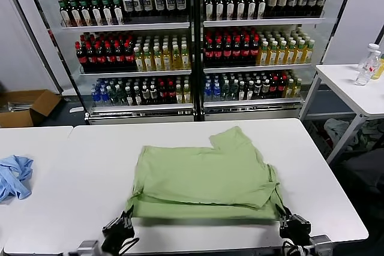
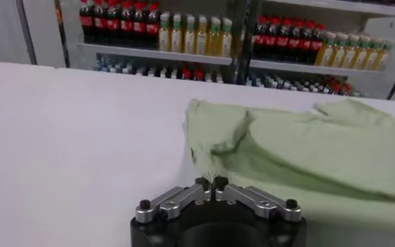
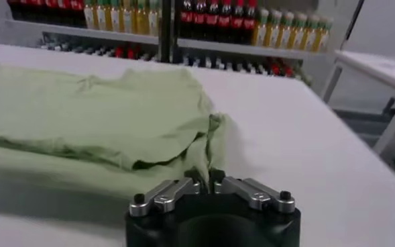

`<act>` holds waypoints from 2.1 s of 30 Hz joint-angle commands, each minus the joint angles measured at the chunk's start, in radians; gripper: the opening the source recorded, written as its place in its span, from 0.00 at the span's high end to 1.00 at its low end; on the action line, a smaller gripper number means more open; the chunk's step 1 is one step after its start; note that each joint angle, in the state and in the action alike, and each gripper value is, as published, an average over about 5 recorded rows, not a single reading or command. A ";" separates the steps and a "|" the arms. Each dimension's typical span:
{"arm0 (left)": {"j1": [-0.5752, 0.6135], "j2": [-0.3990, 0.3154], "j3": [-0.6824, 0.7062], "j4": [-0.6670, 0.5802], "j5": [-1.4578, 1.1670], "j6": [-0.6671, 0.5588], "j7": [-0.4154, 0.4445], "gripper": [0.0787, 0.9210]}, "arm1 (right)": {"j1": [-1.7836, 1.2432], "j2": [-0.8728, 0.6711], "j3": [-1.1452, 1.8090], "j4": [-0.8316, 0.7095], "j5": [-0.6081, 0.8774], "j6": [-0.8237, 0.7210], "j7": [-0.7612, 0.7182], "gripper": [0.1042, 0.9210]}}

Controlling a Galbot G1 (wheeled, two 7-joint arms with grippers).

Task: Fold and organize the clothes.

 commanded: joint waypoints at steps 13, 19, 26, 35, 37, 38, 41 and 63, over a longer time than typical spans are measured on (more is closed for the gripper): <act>-0.389 0.041 0.018 0.188 -0.071 0.014 0.064 0.41 | 0.675 -0.022 -0.286 -0.293 0.145 -0.131 0.095 0.23; -0.645 0.052 0.140 0.469 -0.076 0.040 0.039 0.21 | 1.029 0.039 -0.476 -0.656 0.189 -0.188 0.105 0.12; -0.800 0.062 0.219 0.670 -0.059 0.052 0.012 0.12 | 1.233 0.117 -0.573 -0.939 0.188 -0.190 0.088 0.12; -0.918 0.058 0.267 0.805 -0.063 0.049 -0.006 0.12 | 1.322 0.192 -0.597 -1.145 0.190 -0.208 0.083 0.12; -0.935 0.057 0.271 0.824 -0.063 0.048 -0.011 0.12 | 1.327 0.200 -0.598 -1.170 0.190 -0.209 0.080 0.12; -0.943 0.056 0.273 0.833 -0.062 0.048 -0.013 0.12 | 1.329 0.204 -0.598 -1.182 0.190 -0.209 0.078 0.12; -0.965 0.057 0.279 0.864 -0.061 0.048 -0.024 0.12 | 1.335 0.217 -0.596 -1.220 0.190 -0.208 0.073 0.12; -0.928 0.088 0.279 0.848 -0.229 0.115 0.026 0.68 | 1.265 0.197 -0.592 -1.159 0.261 -0.201 0.041 0.77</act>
